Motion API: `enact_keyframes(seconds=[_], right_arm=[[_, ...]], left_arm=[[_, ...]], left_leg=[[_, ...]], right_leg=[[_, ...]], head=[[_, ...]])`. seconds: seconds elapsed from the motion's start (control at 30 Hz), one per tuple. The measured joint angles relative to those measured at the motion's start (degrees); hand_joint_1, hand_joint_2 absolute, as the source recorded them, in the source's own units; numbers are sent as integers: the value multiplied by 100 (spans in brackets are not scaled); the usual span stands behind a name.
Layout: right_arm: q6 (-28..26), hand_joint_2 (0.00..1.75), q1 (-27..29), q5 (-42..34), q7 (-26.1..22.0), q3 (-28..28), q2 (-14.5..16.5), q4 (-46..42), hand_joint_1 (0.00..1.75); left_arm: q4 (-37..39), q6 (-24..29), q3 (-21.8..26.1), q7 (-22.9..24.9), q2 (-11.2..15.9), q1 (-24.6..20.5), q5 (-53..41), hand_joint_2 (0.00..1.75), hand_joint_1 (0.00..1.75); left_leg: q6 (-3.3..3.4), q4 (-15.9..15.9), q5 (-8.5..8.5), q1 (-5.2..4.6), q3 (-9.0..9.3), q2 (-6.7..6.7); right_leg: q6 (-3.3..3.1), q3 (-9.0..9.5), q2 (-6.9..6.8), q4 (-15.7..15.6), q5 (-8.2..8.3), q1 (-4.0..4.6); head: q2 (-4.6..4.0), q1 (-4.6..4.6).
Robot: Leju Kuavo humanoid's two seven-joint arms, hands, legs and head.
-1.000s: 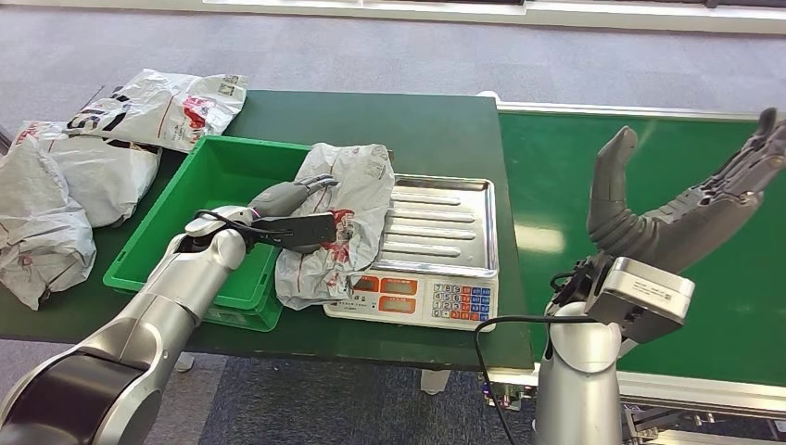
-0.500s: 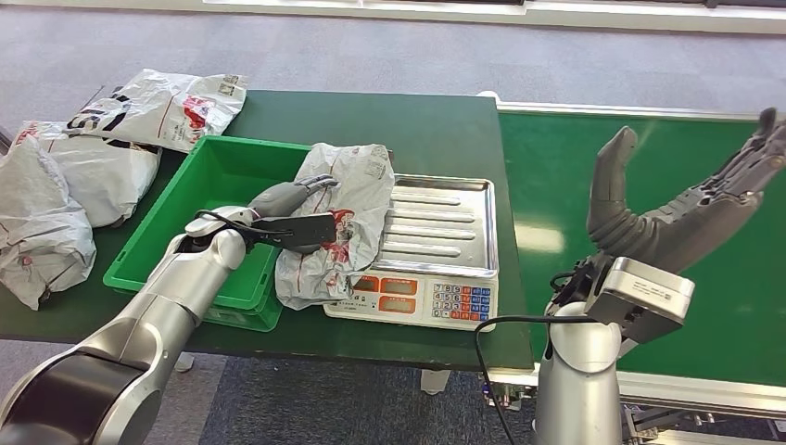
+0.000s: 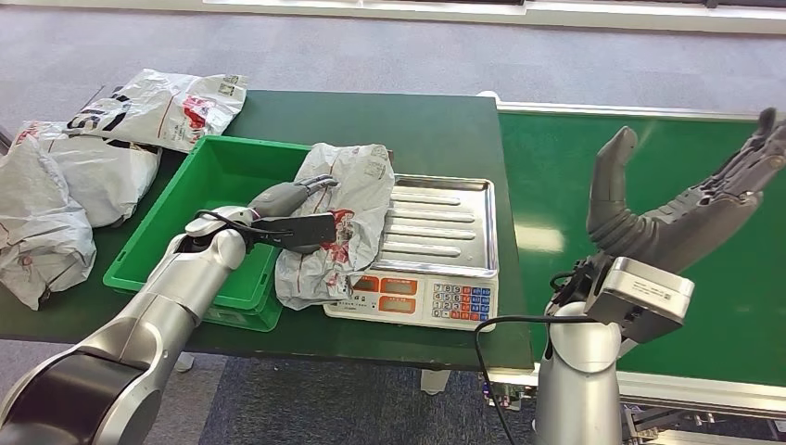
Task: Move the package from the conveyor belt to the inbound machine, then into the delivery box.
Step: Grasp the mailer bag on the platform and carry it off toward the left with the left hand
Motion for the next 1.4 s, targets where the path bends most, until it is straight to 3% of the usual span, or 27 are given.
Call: enact_keyframes(seconds=[1.4], right_arm=[[0,175,0,0,0,0,0,0,0]], left_arm=[[0,-1,0,0,1,0,0,175,0]], left_leg=[[0,0,0,0,0,0]], right_leg=[[0,0,0,0,0,0]], head=[[0,0]])
